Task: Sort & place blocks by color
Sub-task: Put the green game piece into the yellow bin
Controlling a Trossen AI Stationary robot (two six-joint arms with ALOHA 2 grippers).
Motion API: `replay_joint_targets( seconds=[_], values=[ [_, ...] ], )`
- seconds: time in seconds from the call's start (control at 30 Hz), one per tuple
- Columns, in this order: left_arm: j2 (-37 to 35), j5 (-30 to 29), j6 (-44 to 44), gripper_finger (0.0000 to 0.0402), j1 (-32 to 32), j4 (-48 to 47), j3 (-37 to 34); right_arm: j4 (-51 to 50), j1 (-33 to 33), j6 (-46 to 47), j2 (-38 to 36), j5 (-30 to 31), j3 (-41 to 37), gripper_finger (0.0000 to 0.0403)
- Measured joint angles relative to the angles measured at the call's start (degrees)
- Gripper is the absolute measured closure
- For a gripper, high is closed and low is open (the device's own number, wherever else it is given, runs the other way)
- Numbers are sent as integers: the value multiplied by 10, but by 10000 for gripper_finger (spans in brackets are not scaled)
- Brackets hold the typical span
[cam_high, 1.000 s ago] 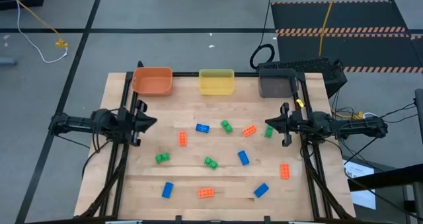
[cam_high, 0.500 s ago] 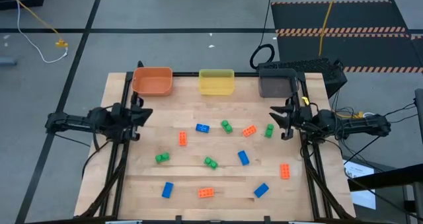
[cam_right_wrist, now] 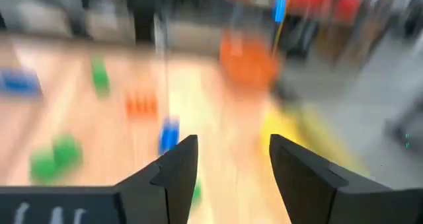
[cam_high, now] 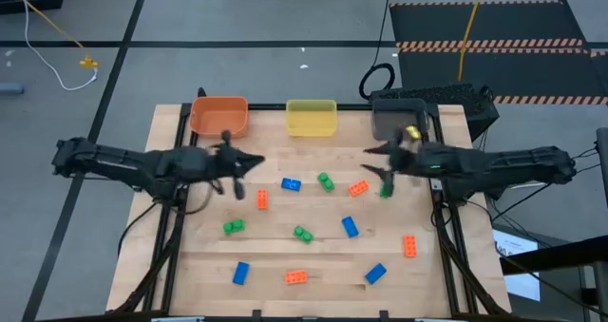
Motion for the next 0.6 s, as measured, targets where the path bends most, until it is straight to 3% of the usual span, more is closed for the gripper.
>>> replay_joint_targets(
  seconds=[0.23, 0.4, 0.5, 0.6],
  values=[
    [113, 1, 1, 378, -11, -92, 54, -221, -27, 87, 113, -1, 23, 211],
    [151, -5, 21, 373, -19, -86, 54, -265, -39, 177, 124, -2, 23, 180],
    [171, -22, 36, 339, -16, -59, 54, -290, -51, 230, 116, -14, 23, 158],
    [193, -43, 51, 279, -9, -19, 54, -320, -64, 239, 113, -53, 24, 137]
  ],
)
